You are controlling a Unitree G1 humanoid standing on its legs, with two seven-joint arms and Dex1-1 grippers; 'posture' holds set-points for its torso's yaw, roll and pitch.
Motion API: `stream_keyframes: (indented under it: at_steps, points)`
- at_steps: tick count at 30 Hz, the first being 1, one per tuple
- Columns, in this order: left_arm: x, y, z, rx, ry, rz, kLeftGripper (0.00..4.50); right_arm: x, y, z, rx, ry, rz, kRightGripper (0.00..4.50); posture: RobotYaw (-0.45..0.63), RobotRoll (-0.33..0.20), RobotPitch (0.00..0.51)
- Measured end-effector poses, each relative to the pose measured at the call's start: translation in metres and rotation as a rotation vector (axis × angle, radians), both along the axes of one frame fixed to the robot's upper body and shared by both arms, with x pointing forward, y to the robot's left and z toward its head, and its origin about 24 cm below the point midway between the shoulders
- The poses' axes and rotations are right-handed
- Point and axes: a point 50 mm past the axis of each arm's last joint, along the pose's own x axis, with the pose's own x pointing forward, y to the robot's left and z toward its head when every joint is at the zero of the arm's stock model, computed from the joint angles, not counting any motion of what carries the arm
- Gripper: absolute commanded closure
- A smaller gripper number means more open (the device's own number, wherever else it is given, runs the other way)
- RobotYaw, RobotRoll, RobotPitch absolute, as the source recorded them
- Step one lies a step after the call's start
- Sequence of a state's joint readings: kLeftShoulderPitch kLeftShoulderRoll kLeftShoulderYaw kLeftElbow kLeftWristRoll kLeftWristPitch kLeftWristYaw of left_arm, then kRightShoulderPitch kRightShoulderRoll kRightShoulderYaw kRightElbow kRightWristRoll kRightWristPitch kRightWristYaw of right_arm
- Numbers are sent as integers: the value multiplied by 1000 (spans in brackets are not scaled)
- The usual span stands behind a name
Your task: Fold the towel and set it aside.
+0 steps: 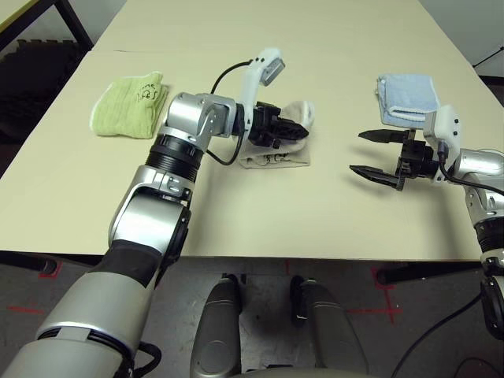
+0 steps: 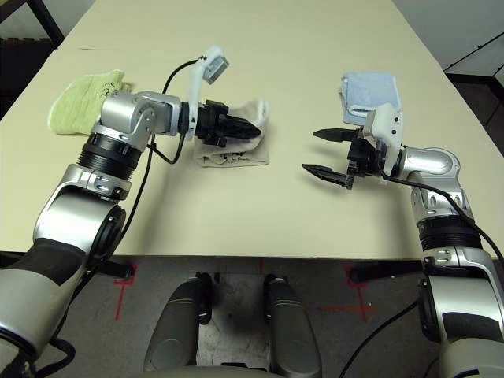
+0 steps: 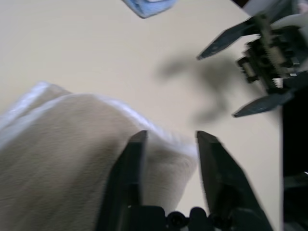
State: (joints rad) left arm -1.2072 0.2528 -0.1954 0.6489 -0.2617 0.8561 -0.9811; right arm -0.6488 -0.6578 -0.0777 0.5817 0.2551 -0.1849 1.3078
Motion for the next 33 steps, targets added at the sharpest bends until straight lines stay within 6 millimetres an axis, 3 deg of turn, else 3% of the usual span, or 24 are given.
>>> stream_keyframes:
  at_steps: [4,10,15,20,23,26,29,33]
  points:
    - [3,2,-6,16,-17,34,10,0,0,0,0,0,1,0,85,0,165]
    - [8,12,5,-74,-85,60,10,1,1,2,1,-2,3,0,89,0,168]
    - [9,46,27,-169,-300,-3,10,7,12,10,78,13,26,0,95,0,171]
    - [3,91,5,-110,-396,-82,10,13,20,13,164,79,47,0,103,0,174]
    - [1,104,-1,-77,-440,-130,10,17,29,20,188,74,70,0,103,0,173]
    - [-2,107,-2,-67,-491,-189,0,21,38,23,205,68,89,580,111,0,172]
    - [-4,108,-4,-60,-534,-247,0,24,51,22,203,76,123,1737,114,0,171]
    - [-7,108,-6,-53,-562,-288,0,26,53,21,182,74,132,3332,106,0,170]
